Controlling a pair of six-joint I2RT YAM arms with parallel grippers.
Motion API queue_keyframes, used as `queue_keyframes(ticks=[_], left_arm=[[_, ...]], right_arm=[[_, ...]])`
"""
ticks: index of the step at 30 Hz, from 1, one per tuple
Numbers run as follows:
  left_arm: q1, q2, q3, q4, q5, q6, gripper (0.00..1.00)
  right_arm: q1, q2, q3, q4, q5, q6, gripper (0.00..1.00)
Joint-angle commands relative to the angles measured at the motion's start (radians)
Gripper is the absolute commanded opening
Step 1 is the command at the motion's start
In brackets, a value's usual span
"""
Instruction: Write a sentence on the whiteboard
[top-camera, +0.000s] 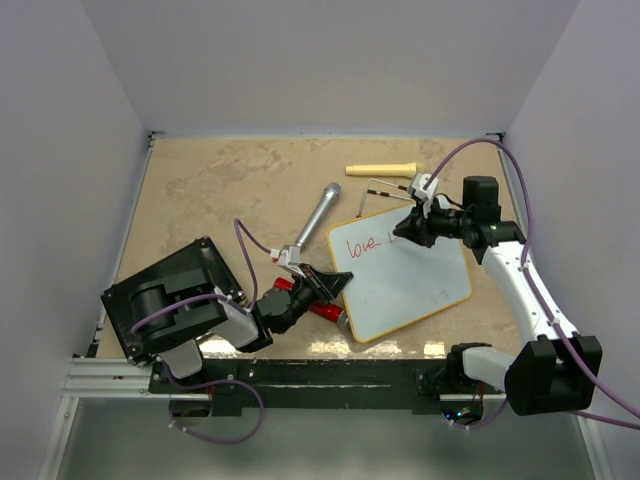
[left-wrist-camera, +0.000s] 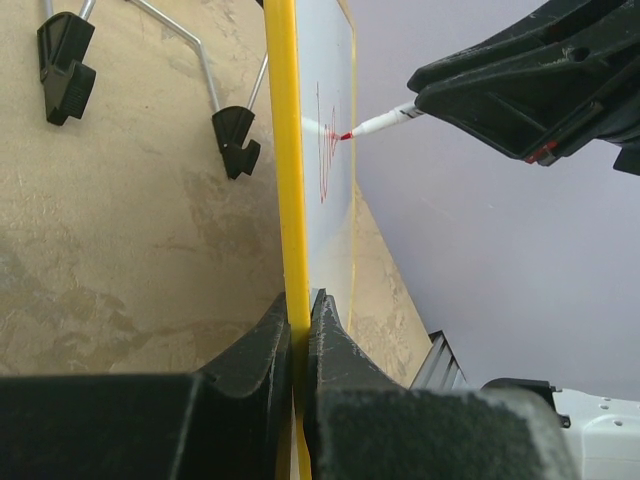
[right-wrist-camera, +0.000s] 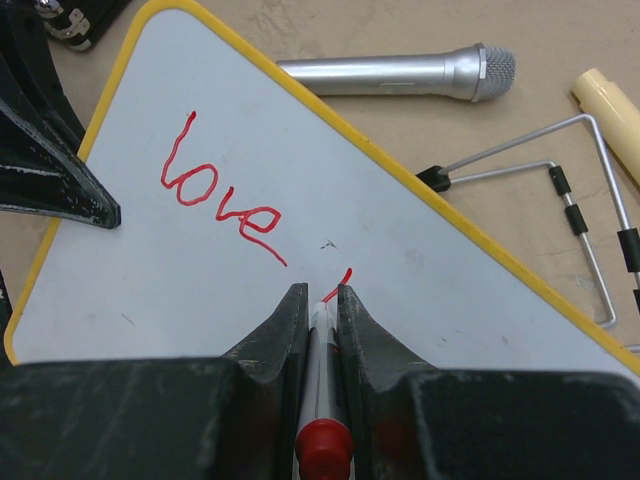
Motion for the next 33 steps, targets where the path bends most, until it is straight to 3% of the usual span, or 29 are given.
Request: queue_keyframes(ticks=[1, 18, 33], left_arm=[[-0.008, 0.024, -0.002, 0.017, 0.014, 0.159, 0.00], [-0.008, 0.027, -0.007, 0.025, 0.019, 0.164, 0.00], [-0.008, 0.039, -0.005, 0.040, 0.026, 0.166, 0.00]], right_arm=[[0.003, 0.000, 0.014, -0.064, -0.009, -0.054, 0.00], [0.005, -0.001, 0.033, 0.156, 0.096, 0.137, 0.00], [0.003, 0.005, 0.026, -0.070, 0.058, -0.057, 0.00]])
